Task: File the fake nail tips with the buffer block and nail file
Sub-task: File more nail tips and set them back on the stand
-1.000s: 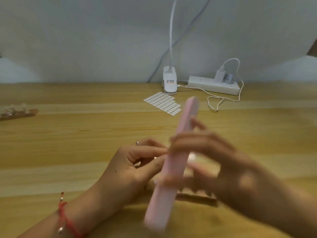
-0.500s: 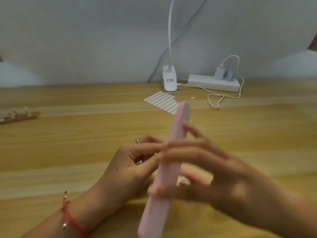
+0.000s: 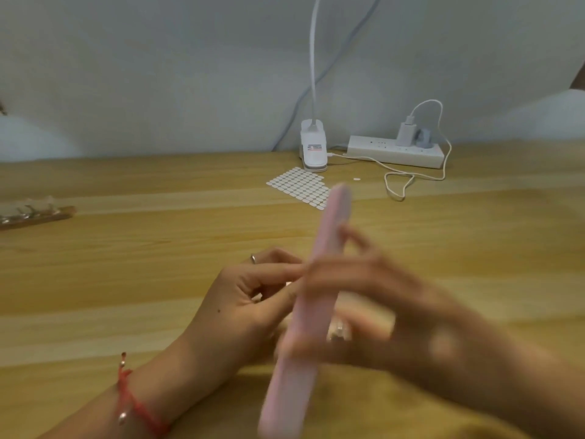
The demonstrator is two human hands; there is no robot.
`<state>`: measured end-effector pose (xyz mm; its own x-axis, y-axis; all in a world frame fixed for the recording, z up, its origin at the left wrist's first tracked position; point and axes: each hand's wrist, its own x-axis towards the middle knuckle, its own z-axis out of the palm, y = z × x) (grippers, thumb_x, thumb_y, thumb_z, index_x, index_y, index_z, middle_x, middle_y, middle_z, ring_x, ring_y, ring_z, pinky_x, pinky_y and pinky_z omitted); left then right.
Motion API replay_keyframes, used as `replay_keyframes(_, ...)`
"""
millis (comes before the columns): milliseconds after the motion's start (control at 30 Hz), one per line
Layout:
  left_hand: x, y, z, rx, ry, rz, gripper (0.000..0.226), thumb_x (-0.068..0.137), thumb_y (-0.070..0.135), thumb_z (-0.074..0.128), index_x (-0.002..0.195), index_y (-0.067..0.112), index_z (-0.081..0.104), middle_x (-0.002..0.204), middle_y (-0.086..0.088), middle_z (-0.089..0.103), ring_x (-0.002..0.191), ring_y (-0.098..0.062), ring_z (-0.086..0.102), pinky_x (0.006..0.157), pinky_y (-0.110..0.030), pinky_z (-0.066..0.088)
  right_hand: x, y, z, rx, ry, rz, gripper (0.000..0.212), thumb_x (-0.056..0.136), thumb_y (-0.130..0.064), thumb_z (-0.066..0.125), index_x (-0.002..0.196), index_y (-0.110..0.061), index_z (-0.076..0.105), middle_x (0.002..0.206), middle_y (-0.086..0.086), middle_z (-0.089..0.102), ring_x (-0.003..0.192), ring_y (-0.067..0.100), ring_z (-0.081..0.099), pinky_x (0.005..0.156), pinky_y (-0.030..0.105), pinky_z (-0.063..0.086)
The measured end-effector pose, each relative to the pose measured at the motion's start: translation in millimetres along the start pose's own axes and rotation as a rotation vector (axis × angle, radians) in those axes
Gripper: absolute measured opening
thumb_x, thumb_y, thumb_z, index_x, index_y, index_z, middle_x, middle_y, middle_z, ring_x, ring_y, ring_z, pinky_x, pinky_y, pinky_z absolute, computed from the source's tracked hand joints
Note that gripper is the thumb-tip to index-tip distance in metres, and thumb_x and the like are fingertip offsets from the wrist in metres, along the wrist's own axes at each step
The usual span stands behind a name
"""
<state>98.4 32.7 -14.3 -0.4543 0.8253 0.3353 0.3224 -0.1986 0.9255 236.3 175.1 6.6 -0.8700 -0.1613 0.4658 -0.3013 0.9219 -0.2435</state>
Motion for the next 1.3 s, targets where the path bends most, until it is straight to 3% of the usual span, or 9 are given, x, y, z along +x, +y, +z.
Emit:
replay_keyframes(167,1.3,2.0,-0.9,0.024,0.03,-0.002,0.017,0.075,0.031,0.066,0.084,0.026,0.08,0.088,-0.001,0.067,0.087,-0.012,0.062,0.076,-0.015,0.043,-6.3,37.1,-27.1,-0.188,0.41,0.227,0.037,0.088,0.001,0.061,0.122,-0.014,0.057,0.119,0.015,0.057,0.113,0.027,0.055,0.102,0.039,0.048)
replay_keyframes(300,4.0,-3.0,-3.8,0.006,0.097,-0.05,0.012,0.079,0.031,0.072,0.085,0.023,0.08,0.088,0.005,0.069,0.087,-0.005,0.06,0.075,-0.014,0.042,-7.1,3.4,5.3,-0.07,0.16,0.017,0.037,0.085,0.007,0.067,0.115,-0.014,0.07,0.119,0.013,0.062,0.114,0.024,0.061,0.108,0.027,0.041)
replay_keyframes(467,1.0,-2.1,-2.1,0.036,0.072,0.016,0.013,0.081,0.031,0.07,0.086,0.024,0.079,0.089,0.006,0.069,0.085,-0.008,0.061,0.071,-0.017,0.043,-4.2,-15.8,7.1,-0.061,0.083,-0.179,0.021,0.091,-0.001,0.063,0.11,-0.001,0.071,0.121,0.006,0.066,0.12,0.02,0.058,0.115,0.043,0.034)
replay_keyframes(533,0.0,-1.2,0.4,0.066,0.049,0.061,0.023,0.077,0.038,0.065,0.091,0.025,0.079,0.09,-0.001,0.068,0.085,-0.024,0.059,0.071,-0.028,0.043,-3.1,-0.5,-3.8,-0.133,0.166,-0.079,0.028,0.097,-0.001,0.053,0.114,-0.01,0.072,0.12,0.011,0.062,0.117,0.029,0.06,0.112,0.046,0.039)
replay_keyframes(667,0.8,1.1,-0.5,0.042,0.073,0.023,0.018,0.073,0.044,0.07,0.085,0.034,0.079,0.089,0.0,0.066,0.085,-0.026,0.057,0.074,-0.018,0.043,-0.6,29.6,-25.2,-0.138,0.393,0.275,0.045,0.086,0.012,0.063,0.122,-0.014,0.058,0.117,0.017,0.059,0.11,0.027,0.058,0.101,0.048,0.05)
replay_keyframes(800,2.7,0.5,-2.9,-0.014,0.11,-0.021,0.021,0.07,0.047,0.076,0.083,0.03,0.079,0.084,0.005,0.068,0.085,-0.004,0.059,0.075,-0.012,0.041,-8.5,-10.7,14.1,0.079,0.208,0.069,0.028,0.1,-0.021,0.051,0.112,-0.009,0.073,0.118,0.002,0.063,0.115,0.015,0.06,0.108,0.034,0.043)
replay_keyframes(900,3.6,-0.6,-6.4,-0.096,0.14,-0.053,0.025,0.072,0.04,0.066,0.086,0.024,0.079,0.088,0.01,0.071,0.091,-0.002,0.064,0.08,-0.011,0.043,-11.9,-28.6,19.0,0.077,0.118,-0.131,0.014,0.096,-0.017,0.064,0.106,-0.012,0.072,0.117,-0.004,0.064,0.123,0.006,0.054,0.118,0.035,0.031)
replay_keyframes(1000,3.4,0.1,-4.8,-0.085,0.131,-0.05,0.03,0.069,0.042,0.065,0.088,0.024,0.079,0.092,0.005,0.073,0.094,-0.006,0.066,0.082,-0.013,0.046,-12.0,-17.6,6.1,-0.15,0.107,-0.247,0.028,0.097,-0.012,0.064,0.117,-0.029,0.073,0.113,0.005,0.067,0.124,0.016,0.055,0.115,0.045,0.035)
replay_keyframes(1300,2.9,-0.8,-7.6,-0.085,0.159,-0.131,0.024,0.059,0.047,0.079,0.078,0.033,0.079,0.094,0.012,0.07,0.086,-0.013,0.059,0.071,-0.012,0.044,-15.7,29.2,-6.9,-0.221,0.239,-0.044,0.041,0.092,0.001,0.051,0.12,-0.025,0.064,0.116,0.012,0.058,0.12,0.025,0.054,0.113,0.051,0.037)
